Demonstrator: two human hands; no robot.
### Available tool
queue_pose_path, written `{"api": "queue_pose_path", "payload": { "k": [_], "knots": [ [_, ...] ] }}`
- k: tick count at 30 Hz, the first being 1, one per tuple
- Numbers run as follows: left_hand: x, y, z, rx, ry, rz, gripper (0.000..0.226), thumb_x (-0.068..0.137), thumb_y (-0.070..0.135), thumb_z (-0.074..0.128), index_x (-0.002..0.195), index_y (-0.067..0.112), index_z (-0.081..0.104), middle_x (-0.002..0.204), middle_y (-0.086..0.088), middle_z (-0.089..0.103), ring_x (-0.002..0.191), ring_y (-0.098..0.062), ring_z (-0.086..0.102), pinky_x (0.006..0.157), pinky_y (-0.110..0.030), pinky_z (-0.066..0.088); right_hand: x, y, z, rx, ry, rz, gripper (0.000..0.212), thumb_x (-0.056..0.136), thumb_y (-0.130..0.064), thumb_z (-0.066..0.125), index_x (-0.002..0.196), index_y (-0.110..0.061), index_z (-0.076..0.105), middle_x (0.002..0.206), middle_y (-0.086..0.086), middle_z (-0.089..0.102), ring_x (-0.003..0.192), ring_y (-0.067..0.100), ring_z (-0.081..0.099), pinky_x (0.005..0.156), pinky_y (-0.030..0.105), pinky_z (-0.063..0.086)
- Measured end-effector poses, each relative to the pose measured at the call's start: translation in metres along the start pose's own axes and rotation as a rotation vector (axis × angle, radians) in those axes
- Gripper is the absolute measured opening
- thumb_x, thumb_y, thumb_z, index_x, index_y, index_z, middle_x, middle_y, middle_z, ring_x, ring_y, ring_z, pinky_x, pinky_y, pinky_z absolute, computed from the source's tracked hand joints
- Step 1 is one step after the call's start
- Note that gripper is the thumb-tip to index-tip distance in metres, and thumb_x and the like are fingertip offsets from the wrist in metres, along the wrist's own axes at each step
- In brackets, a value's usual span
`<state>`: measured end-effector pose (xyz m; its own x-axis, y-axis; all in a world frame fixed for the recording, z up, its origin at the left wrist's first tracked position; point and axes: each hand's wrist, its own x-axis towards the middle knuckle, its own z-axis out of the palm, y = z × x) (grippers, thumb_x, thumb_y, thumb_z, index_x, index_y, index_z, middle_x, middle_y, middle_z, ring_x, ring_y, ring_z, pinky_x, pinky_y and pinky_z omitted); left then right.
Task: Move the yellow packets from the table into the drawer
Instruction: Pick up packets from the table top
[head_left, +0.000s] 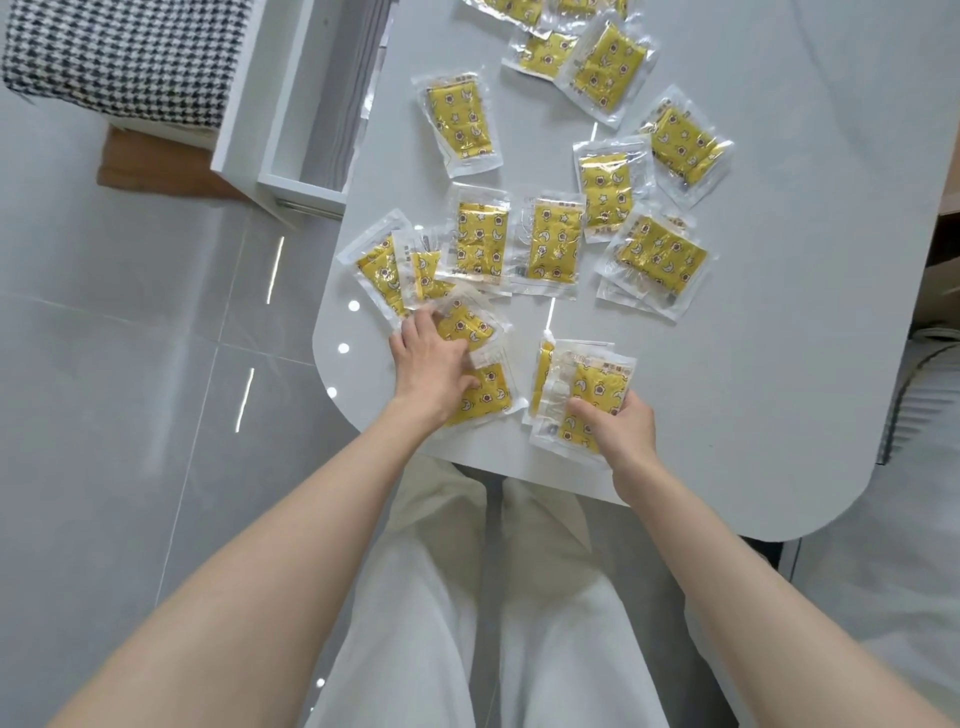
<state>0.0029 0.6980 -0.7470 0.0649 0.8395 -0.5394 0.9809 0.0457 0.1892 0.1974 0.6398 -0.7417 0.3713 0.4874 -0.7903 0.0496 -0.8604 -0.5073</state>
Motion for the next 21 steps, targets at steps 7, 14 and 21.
{"api": "queue_pose_path", "payload": {
  "k": [7,14,21],
  "knots": [
    [0.013,-0.005,-0.005,-0.017,-0.099,-0.003,0.045,0.076,0.049,0.071,0.113,0.024,0.066,0.121,-0.01,0.039,0.118,-0.03,0.036,0.106,-0.039,0.027,0.004,0.009,0.008,0.096,0.039,0.063,0.031,0.079,-0.014,0.074,0.109,-0.015,0.064,0.103,0.003,0.07,0.096,0.022,0.067,0.09,0.04,0.054],
    [-0.011,-0.01,0.005,-0.376,-0.13,0.082,0.02,0.083,0.023,0.069,0.078,0.016,0.051,0.094,-0.005,0.052,0.09,-0.027,0.054,0.07,-0.029,0.036,-0.002,0.011,0.01,0.123,0.0,0.065,0.027,0.08,-0.014,0.074,0.104,-0.017,0.062,0.098,0.0,0.068,0.089,0.018,0.065,0.078,0.031,0.051],
    [-0.086,0.009,-0.026,-0.854,-0.01,-0.181,0.026,0.087,0.023,0.064,0.071,0.017,0.044,0.075,0.003,0.055,0.075,-0.017,0.053,0.063,-0.029,0.039,-0.055,-0.026,-0.038,0.021,-0.128,-0.05,0.028,0.082,-0.016,0.073,0.108,-0.014,0.064,0.101,0.001,0.07,0.09,0.017,0.066,0.074,0.026,0.051]
  ]
}}
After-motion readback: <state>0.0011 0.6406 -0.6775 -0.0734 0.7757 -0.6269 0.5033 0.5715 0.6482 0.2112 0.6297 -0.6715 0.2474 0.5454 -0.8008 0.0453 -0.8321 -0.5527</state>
